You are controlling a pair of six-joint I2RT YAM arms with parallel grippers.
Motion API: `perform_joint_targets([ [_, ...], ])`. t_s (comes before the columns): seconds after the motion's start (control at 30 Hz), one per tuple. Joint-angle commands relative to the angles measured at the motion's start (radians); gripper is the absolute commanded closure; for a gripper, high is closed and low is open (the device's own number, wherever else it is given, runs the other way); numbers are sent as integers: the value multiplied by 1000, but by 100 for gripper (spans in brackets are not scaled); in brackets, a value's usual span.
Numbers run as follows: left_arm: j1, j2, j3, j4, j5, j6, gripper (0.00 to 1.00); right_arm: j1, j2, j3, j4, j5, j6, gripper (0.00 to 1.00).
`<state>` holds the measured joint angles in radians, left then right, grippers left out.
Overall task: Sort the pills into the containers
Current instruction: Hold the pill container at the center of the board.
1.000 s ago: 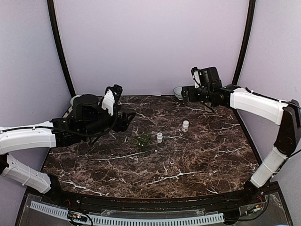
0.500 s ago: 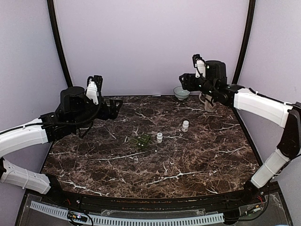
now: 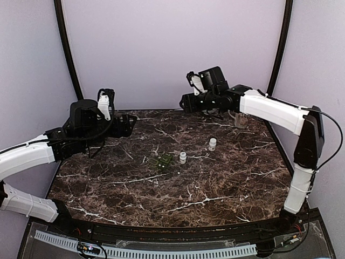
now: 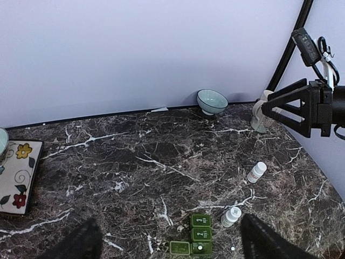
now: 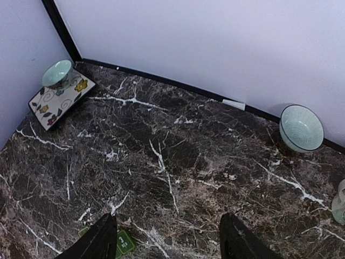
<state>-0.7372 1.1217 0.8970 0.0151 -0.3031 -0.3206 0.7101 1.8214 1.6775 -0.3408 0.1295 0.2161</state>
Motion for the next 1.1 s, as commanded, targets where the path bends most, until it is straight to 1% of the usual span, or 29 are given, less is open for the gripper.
perform_joint_targets([
  [0.0,16,13,13,-35,38,-38,1,39,110,160,-258,-9,42,36],
  [0.07,19,29,14,-34,70,-40,1,50,136,180,-307,-2,52,37],
  [0.13,21,40,8,-25,89,-40,4,53,153,183,-340,0,69,39],
  [0.37,25,47,-24,5,108,-48,5,68,206,178,-452,-34,83,37],
  [0.63,27,49,-47,14,135,-72,7,80,230,140,-469,-83,83,36],
  [1.07,27,59,-59,5,170,-95,9,90,270,85,-449,-137,77,37],
])
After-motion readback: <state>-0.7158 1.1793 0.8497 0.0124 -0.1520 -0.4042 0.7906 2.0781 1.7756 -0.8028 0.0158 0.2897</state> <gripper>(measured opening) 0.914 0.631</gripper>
